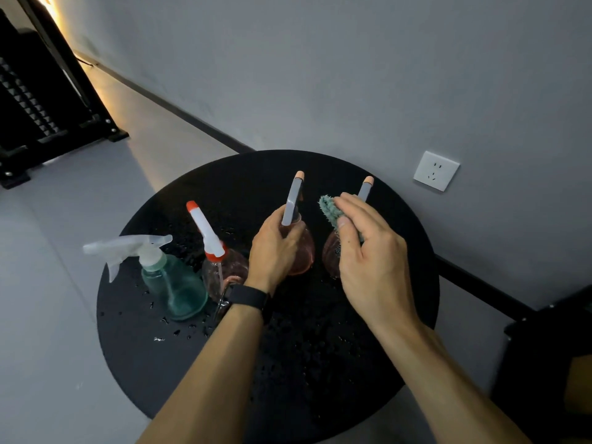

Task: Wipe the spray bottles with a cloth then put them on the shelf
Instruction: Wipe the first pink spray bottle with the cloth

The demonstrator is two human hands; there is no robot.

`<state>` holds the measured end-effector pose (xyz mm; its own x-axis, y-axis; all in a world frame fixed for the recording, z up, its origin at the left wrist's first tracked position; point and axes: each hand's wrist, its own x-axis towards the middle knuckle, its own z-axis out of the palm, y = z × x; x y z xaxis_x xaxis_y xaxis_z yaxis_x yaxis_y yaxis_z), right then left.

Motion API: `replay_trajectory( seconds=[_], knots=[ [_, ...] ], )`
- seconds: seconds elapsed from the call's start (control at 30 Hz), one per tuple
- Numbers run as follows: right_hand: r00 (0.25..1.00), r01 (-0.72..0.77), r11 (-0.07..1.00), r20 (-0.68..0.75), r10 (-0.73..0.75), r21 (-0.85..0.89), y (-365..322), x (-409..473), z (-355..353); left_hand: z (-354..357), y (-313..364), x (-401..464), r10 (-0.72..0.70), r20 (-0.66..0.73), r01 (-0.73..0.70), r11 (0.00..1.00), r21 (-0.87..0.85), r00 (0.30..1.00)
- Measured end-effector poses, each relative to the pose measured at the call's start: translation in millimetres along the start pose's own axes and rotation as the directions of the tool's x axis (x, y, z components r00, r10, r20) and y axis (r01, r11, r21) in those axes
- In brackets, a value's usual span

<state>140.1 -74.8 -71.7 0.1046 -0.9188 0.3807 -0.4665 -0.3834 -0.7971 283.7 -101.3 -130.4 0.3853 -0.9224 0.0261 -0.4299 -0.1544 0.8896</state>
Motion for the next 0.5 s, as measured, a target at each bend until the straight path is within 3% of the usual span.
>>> replay_trajectory(
  seconds=[0.23, 0.5],
  knots=[
    [1.0, -0.011, 1.0, 0.004, 0.011, 0.028, 1.7, -0.3, -4.4, -26.8, 14.0, -8.0, -0.056, -0.078, 0.044, 0.989, -0.14, 0.995],
    [0.998, 0.032, 0.998, 0.045, -0.034, 0.056, -0.4, -5.4, -6.3, -52.0, 44.9, -31.0, -0.006, 0.045, 0.021, 0.939, -0.343, 0.999]
  ],
)
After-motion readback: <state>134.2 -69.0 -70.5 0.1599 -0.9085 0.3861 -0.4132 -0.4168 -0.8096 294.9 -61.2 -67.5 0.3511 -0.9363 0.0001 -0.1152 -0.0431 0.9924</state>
